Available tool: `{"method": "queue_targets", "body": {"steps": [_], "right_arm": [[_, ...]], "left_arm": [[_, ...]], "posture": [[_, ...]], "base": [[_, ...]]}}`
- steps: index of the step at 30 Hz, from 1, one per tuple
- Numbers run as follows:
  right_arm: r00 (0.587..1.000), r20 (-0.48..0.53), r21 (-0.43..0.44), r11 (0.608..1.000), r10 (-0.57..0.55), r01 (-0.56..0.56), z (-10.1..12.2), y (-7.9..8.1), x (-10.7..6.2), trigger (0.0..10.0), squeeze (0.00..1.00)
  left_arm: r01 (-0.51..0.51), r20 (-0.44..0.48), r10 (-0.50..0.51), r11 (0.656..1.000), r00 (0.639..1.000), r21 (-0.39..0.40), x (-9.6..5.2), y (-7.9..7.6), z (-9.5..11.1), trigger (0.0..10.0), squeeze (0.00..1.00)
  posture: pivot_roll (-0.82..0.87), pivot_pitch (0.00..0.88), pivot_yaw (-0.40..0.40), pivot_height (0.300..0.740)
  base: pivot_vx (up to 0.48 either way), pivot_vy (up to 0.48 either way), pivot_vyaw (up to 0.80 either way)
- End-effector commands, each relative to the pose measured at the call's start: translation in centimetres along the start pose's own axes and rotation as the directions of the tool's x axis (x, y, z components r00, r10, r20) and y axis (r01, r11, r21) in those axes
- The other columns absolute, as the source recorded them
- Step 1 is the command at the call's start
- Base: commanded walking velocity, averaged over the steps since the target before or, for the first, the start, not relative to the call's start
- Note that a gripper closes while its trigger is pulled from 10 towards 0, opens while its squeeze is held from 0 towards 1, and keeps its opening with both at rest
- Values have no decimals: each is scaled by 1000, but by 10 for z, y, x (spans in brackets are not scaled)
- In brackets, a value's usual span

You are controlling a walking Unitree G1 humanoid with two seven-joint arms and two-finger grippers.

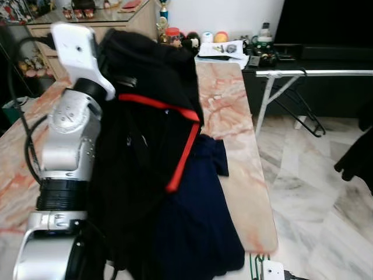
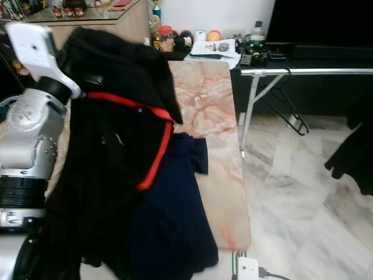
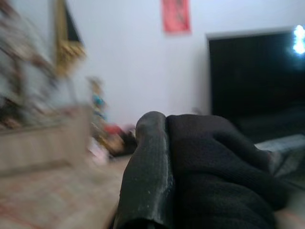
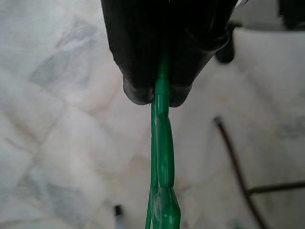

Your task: Hang hanger

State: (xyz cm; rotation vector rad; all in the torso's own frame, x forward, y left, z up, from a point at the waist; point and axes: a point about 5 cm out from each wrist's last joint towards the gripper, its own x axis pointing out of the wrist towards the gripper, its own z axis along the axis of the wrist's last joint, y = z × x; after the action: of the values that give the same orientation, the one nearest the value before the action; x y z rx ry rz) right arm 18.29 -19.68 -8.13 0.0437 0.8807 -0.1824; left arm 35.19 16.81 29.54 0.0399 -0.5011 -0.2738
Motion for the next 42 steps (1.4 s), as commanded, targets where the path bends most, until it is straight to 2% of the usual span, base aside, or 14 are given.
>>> {"method": "queue_targets", "body": {"steps": [1, 4, 6, 9, 10, 11, 20, 25, 30, 31, 35, 37, 40, 42], "right_arm": [[999, -45, 19, 1000, -9, 10, -16, -5, -4, 10000, 0], [998, -58, 9, 1000, -10, 11, -20, -8, -5, 10000, 0], [998, -60, 8, 1000, -11, 11, -21, -8, -5, 10000, 0], [998, -68, 5, 1000, -15, 16, -24, -14, -7, 10000, 0], [997, -70, 4, 1000, -17, 17, -25, -16, -7, 10000, 0], [997, -70, 4, 1000, -18, 18, -25, -16, -7, 10000, 0], [997, -73, -5, 1000, -15, 14, -25, -15, -7, 10000, 0], [997, -74, -16, 1000, -1, 0, -23, -3, -5, 10000, 0], [997, -75, -22, 1000, 11, -13, -21, 9, -5, 10000, 0], [997, -75, -22, 1000, 11, -13, -21, 9, -5, 10000, 0], [997, -72, -24, 999, 24, -26, -19, 18, -4, 10000, 0], [997, -69, -23, 999, 25, -27, -18, 19, -4, 10000, 0], [998, -64, -23, 999, 23, -24, -15, 18, -3, 10000, 0], [998, -58, -25, 1000, 16, -17, -12, 14, -2, 10000, 0]], "left_arm": [[49, -83, -52, 998, 995, -46, -11, -12, -18, 10000, 0], [73, -218, -101, 989, 971, -133, -44, -27, -50, 10000, 0], [68, -233, -101, 987, 967, -147, -48, -29, -53, 10000, 0], [62, -306, -113, 983, 945, -174, -70, -38, -69, 10000, 0], [62, -352, -126, 980, 928, -187, -84, -43, -78, 10000, 125], [63, -376, -130, 980, 918, -187, -91, -45, -81, 10000, 1000], [97, -456, -148, 986, 877, -134, -122, -49, -87, 10000, 1000], [117, -446, -186, 977, 876, -177, -138, -51, -80, 10000, 1000], [376, -460, -427, 904, 778, -204, -161, -62, -71, 10000, 1000], [376, -460, -427, 904, 778, -204, -161, -62, -71, 10000, 1000], [494, -451, -576, 818, 682, -297, -171, -59, -60, 10000, 1000], [485, -442, -592, 805, 674, -341, -171, -51, -55, 10000, 1000], [449, -424, -558, 829, 713, -334, -168, -40, -52, 10000, 1000], [299, -362, -408, 899, 838, -321, -154, -25, -50, 10000, 1000]], "posture": [[33, 93, 45, 740], [36, 97, 43, 740], [36, 99, 42, 740], [39, 97, 44, 740], [34, 98, 47, 740], [34, 98, 47, 740], [34, 91, 51, 740], [37, 86, 49, 740], [42, 85, 49, 740], [42, 85, 49, 740], [45, 92, 45, 740], [44, 97, 43, 740], [44, 98, 41, 740], [48, 101, 37, 740]], "base": [[0, 0, 0], [0, 0, 0], [0, 0, 0], [0, 0, 0], [0, 0, 0], [0, 0, 0], [0, 0, 0], [0, 0, 0], [0, 0, 0], [0, 0, 0], [0, 0, 0], [0, 0, 0], [0, 0, 0], [0, 0, 0]]}}
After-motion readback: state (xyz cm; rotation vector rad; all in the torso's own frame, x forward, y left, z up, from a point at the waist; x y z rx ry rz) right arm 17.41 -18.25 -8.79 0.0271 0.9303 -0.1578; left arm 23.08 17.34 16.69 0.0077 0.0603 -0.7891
